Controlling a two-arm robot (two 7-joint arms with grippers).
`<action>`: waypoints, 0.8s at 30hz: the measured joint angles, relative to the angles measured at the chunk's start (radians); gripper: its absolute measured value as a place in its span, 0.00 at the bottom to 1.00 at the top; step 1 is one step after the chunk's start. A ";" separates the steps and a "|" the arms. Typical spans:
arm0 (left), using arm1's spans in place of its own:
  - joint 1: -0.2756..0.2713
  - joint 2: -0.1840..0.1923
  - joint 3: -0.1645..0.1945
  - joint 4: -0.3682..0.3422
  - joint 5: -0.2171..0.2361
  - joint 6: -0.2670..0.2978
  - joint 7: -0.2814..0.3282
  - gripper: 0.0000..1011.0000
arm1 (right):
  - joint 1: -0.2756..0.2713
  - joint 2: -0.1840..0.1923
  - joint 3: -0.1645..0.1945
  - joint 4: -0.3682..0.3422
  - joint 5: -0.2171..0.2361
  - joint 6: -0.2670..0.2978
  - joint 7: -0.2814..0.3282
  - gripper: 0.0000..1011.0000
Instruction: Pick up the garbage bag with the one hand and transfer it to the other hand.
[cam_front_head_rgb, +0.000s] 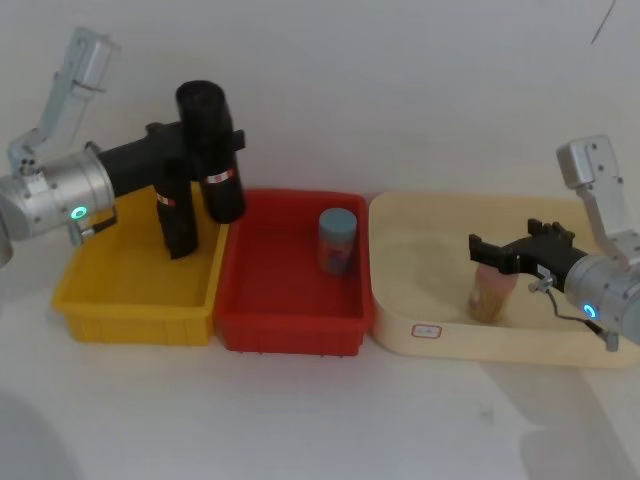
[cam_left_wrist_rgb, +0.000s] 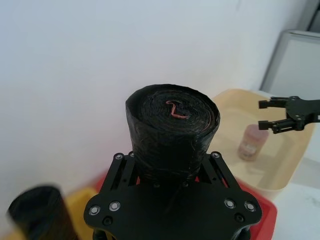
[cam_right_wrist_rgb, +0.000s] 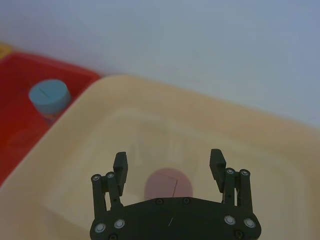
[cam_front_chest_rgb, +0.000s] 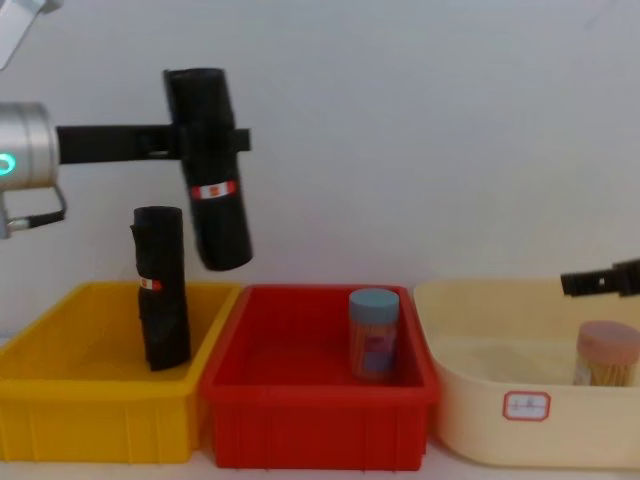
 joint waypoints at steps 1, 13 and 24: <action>-0.024 -0.010 0.012 0.026 0.001 -0.008 -0.019 0.44 | -0.006 0.002 0.002 -0.019 -0.001 -0.003 0.000 0.99; -0.206 -0.123 0.088 0.249 0.018 -0.105 -0.158 0.44 | -0.053 0.022 0.009 -0.181 -0.003 -0.049 0.009 0.99; -0.397 -0.287 0.127 0.582 0.025 -0.252 -0.282 0.44 | -0.062 0.025 -0.030 -0.238 0.000 -0.083 0.037 0.99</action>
